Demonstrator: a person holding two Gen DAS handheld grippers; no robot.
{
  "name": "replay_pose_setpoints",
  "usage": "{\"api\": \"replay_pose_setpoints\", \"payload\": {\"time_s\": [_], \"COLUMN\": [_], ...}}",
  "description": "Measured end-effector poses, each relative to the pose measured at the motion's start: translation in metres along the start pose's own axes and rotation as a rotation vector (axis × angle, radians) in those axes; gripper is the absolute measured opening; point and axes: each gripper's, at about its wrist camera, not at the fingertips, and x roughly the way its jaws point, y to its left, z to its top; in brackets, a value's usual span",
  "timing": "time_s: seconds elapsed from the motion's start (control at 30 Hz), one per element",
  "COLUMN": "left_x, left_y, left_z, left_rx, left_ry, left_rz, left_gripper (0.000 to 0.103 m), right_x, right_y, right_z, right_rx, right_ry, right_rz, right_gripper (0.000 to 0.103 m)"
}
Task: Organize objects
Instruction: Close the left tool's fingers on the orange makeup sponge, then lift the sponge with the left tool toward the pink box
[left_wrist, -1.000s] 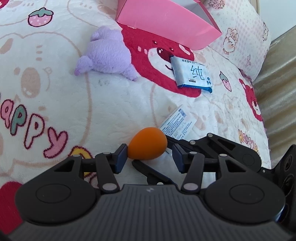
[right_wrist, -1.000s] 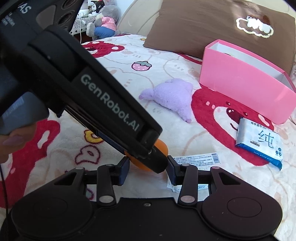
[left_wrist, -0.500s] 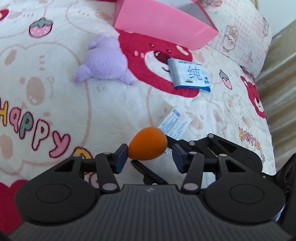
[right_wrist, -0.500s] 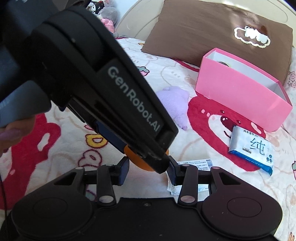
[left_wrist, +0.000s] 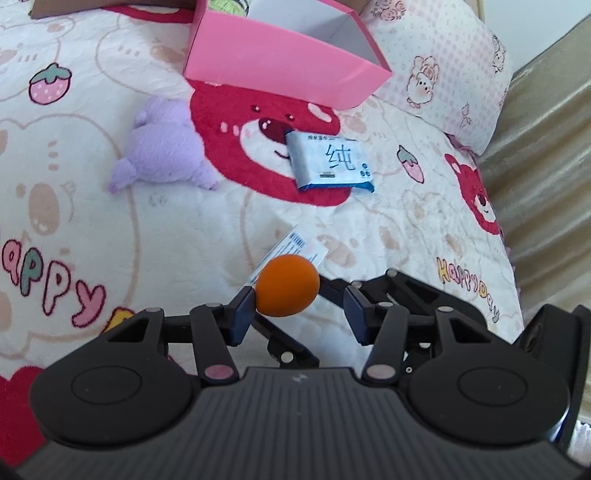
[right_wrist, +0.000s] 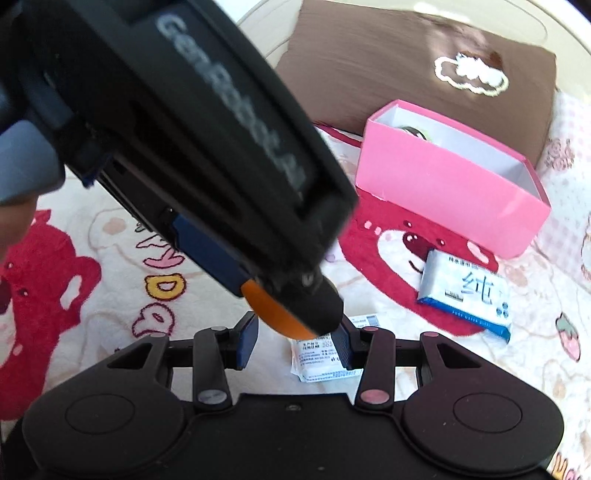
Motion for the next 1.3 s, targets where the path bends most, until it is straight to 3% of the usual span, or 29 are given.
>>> {"api": "replay_pose_setpoints", "payload": {"time_s": [0.4, 0.77, 0.97, 1.3], "left_x": [-0.01, -0.027, -0.04, -0.063], "left_y": [-0.018, -0.039, -0.034, -0.053], "left_z": [0.011, 0.039, 0.061, 0.096], "left_rx": [0.016, 0.116, 0.079, 0.141], "left_ry": [0.032, 0.066, 0.054, 0.033], "left_rz": [-0.018, 0.042, -0.039, -0.05], "left_gripper": [0.048, 0.048, 0.048, 0.048], "right_x": [-0.028, -0.044, -0.056, -0.061], "right_y": [-0.022, -0.04, -0.04, -0.062], "right_z": [0.003, 0.029, 0.043, 0.07], "right_rx": [0.113, 0.226, 0.193, 0.28], "right_ry": [-0.024, -0.029, -0.074, -0.149], "right_rz": [0.009, 0.056, -0.017, 0.044], "right_gripper": [0.048, 0.048, 0.049, 0.049]}}
